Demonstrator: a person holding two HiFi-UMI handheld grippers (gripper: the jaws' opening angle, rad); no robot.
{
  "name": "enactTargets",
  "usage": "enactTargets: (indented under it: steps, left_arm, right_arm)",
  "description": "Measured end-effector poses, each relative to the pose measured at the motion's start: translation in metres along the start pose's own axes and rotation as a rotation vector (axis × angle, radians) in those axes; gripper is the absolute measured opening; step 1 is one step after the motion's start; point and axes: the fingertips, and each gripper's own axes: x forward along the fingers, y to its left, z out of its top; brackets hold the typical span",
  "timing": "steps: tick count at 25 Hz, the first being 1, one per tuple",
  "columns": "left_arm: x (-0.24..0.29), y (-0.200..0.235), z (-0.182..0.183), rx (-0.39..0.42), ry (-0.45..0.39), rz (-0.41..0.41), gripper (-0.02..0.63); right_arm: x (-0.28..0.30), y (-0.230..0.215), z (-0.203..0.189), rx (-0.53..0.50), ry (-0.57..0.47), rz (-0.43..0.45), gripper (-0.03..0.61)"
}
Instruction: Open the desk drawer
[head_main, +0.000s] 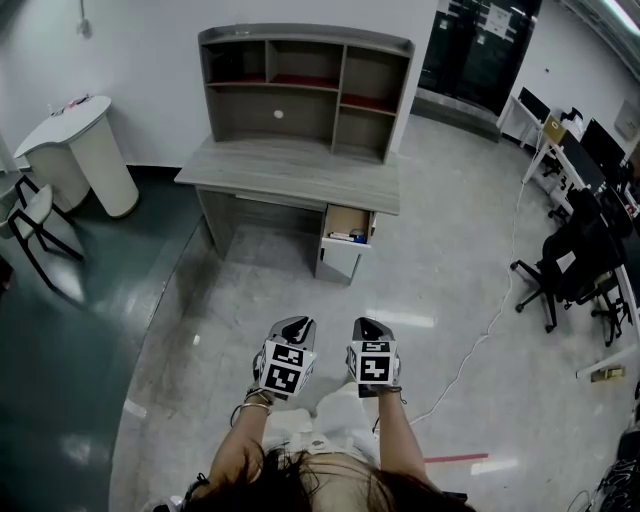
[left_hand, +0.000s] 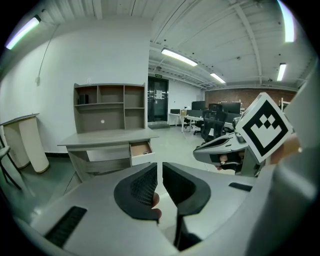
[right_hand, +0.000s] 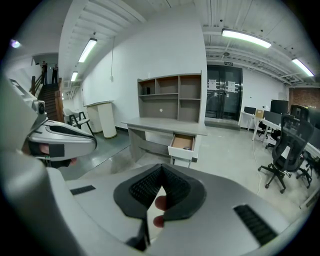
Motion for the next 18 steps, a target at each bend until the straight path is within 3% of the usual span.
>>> enactTargets:
  steps: [18]
  left_arm:
    - [0.0003,0.0015,-0.0016,-0.051,0.003,-0.017,0.041]
  right_arm:
    - [-0.0004,0.0012,-0.0062,0.018,0.007,-0.003,0.021]
